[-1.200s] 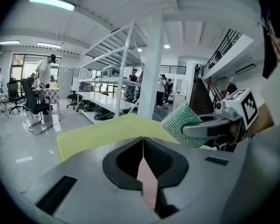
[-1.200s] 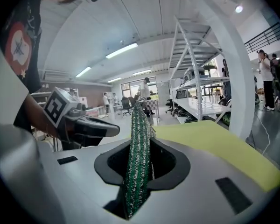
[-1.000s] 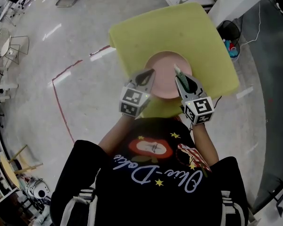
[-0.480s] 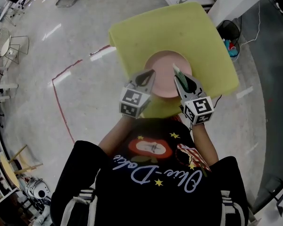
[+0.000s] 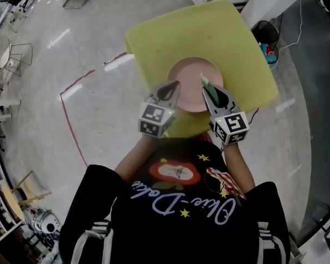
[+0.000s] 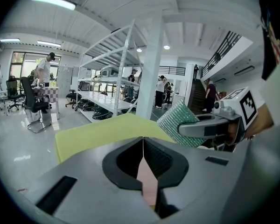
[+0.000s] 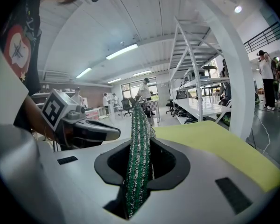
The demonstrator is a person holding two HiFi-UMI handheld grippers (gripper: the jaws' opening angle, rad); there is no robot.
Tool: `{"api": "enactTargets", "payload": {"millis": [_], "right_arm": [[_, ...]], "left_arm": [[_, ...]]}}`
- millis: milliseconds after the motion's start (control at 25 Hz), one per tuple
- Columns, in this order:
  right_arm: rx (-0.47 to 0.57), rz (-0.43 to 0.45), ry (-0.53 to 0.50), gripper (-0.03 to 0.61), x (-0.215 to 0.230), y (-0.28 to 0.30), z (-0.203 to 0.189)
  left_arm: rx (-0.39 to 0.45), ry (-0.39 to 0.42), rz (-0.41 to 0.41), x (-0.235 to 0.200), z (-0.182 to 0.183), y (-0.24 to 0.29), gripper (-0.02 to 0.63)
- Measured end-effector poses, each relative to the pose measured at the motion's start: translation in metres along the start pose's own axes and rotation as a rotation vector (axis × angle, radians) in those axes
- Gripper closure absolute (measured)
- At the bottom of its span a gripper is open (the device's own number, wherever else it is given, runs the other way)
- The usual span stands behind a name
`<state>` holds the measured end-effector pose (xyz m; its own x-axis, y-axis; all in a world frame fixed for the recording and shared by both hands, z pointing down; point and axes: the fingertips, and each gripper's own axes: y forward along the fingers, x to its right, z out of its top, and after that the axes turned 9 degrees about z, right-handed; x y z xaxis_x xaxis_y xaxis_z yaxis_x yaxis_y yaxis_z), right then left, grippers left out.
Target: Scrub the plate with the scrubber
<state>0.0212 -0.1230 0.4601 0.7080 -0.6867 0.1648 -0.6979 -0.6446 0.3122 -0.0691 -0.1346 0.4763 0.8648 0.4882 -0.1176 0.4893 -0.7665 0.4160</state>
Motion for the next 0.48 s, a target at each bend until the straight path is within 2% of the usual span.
{"api": "enactTargets", "payload": {"millis": [480], "right_arm": [[0.015,-0.005,0.007,0.515,0.0022,-0.0031,0.0027]], "left_arm": [[0.008,0.002,-0.009,0.0043,0.0035,0.0010,0.607]]}}
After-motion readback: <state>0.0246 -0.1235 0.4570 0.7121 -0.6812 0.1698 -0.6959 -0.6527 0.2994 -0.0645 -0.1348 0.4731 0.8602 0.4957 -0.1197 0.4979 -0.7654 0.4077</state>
